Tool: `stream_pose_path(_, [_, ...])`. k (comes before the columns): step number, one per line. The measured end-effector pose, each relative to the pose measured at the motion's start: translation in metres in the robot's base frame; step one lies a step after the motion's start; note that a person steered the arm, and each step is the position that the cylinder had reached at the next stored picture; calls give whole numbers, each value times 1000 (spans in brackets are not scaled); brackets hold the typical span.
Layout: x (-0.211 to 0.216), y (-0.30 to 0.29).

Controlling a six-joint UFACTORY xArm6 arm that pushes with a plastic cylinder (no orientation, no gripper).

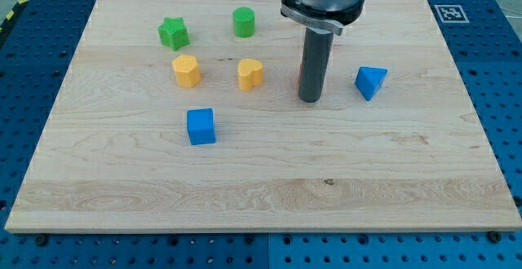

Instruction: Place the red circle to the bottom side of the red star

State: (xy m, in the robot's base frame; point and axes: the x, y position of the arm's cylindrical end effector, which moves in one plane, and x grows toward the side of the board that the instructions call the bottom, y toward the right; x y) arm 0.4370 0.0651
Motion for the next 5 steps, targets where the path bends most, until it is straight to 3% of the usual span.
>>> stream_pose_path(5, [-43, 4])
